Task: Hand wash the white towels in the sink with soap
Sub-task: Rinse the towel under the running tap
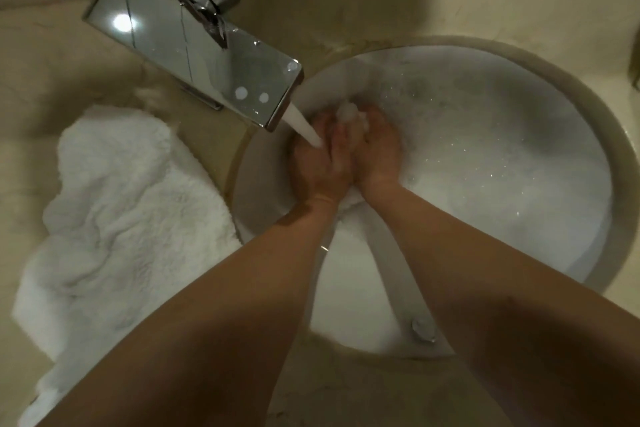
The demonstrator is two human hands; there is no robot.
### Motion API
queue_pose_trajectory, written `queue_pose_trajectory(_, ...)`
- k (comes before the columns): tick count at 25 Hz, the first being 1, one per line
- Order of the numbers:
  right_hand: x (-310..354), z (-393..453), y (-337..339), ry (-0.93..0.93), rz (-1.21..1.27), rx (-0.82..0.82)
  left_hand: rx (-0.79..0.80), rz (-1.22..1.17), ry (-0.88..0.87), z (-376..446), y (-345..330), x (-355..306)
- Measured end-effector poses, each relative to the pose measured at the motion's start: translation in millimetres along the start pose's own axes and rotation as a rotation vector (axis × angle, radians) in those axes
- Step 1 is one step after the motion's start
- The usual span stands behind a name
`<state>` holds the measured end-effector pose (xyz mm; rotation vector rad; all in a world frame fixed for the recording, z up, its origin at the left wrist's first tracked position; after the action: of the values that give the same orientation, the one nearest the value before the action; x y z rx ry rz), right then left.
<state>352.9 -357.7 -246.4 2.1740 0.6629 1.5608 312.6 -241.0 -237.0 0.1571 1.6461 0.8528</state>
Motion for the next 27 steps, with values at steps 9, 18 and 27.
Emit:
queue_pose_trajectory(9, 17, 16, -2, 0.319, -0.164, 0.026, -0.066, 0.205, -0.163, 10, -11, -1)
queue_pose_trajectory(18, 9, -12, 16, -0.029, 0.015, 0.055, -0.273, 0.241, 0.346, -33, 18, -9)
queue_pose_trajectory(27, 14, -28, 18, -0.194, 0.204, 0.148, -0.146, -0.536, 0.891, -38, 24, 2)
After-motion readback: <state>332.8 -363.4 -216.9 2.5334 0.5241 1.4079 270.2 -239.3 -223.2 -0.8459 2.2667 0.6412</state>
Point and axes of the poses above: each hand's wrist, its own z-axis towards the middle knuckle, its own y-axis out of the back of the hand, x = y × z, the point moved 7 cm from there along z, towards the middle knuckle, and after that the axes turned 3 degrees about x, right-handed, at the moved point
